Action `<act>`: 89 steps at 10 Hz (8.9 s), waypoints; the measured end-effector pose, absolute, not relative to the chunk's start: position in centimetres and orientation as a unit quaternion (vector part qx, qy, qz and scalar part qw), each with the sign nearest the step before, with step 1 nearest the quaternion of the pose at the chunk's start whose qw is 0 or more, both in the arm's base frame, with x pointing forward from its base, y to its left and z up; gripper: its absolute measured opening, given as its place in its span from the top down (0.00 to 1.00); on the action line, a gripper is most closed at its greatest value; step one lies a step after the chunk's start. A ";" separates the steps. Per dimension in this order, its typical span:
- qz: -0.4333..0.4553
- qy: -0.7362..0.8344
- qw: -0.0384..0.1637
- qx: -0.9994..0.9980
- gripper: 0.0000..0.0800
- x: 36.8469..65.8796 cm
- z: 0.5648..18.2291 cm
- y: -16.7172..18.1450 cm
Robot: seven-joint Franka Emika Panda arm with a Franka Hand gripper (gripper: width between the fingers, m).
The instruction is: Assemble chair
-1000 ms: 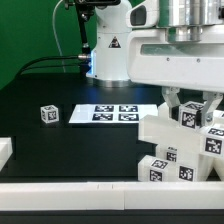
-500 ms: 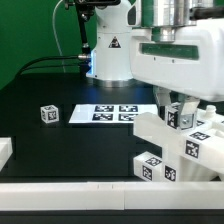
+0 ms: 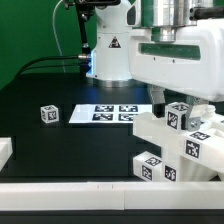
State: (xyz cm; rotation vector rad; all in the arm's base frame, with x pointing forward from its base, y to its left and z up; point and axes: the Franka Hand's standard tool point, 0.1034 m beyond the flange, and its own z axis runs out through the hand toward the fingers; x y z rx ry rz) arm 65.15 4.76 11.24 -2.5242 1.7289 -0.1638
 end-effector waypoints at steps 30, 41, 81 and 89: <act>-0.071 0.340 0.095 -0.933 0.19 51.9 12.0 -6.8; -0.076 0.243 0.088 -0.963 0.19 49.7 11.5 -8.8; 0.016 0.003 0.011 -1.000 0.19 35.5 4.2 -15.5; 0.032 -0.061 0.023 -0.997 0.19 34.5 3.7 -15.9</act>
Offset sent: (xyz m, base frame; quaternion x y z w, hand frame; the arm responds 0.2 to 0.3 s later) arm -0.0205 -0.0108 0.0411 0.0074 -0.0255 -0.0268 0.9993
